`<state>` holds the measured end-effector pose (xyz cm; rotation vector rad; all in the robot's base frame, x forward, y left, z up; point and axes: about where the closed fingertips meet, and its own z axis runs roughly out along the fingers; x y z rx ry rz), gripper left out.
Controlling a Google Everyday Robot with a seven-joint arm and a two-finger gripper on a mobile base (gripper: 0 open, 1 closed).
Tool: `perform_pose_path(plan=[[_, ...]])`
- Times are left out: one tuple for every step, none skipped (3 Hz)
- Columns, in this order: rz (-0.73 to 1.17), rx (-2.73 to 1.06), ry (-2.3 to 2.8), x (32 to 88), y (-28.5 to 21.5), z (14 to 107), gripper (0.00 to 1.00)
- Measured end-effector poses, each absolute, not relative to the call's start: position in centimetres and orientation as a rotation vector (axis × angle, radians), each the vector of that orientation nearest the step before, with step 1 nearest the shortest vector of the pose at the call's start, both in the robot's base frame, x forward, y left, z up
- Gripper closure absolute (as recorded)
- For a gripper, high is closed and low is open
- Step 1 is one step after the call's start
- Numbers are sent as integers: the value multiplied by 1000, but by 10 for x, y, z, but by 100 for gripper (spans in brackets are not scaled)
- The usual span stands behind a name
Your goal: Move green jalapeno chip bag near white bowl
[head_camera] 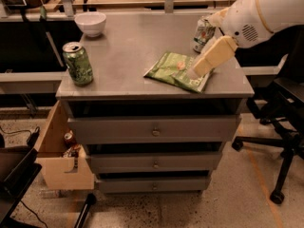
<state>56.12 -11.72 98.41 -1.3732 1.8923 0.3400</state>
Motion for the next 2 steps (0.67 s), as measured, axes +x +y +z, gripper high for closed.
perform_pose_path(plan=[[356,-1340,1851,587,-94,976,0],[356,-1343,1866,587,-88,968,0]])
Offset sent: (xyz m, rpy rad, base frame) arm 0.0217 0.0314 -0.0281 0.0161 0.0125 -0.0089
